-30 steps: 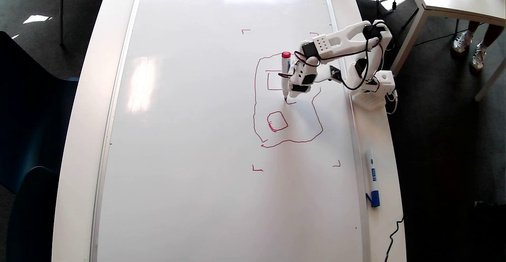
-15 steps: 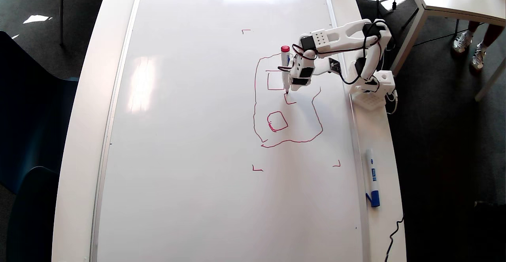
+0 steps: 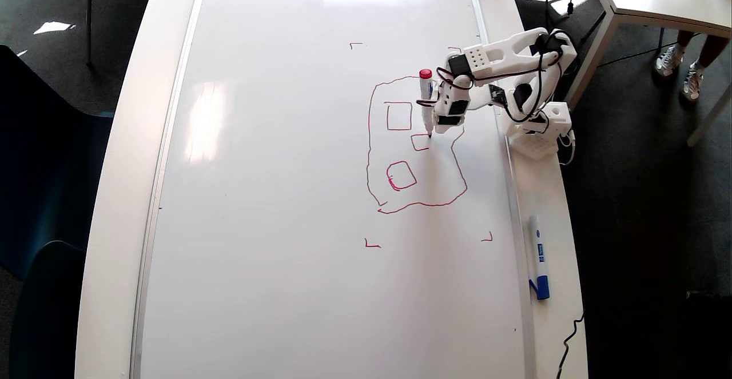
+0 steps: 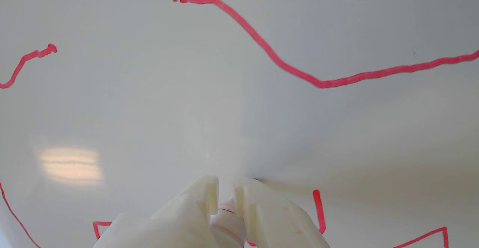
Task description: Draw on a whiteboard a robot head using a pen attached to the gripper
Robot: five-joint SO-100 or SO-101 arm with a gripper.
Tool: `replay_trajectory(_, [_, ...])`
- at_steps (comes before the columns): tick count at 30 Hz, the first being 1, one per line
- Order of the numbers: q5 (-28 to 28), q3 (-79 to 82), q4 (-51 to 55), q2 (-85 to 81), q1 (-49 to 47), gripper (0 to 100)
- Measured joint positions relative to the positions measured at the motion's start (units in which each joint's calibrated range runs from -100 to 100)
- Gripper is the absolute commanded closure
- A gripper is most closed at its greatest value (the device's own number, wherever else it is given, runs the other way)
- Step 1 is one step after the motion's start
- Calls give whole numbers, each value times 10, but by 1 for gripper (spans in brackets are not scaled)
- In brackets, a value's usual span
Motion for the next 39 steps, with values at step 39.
replay_trajectory(39, [-44, -262, 129, 36, -44, 99])
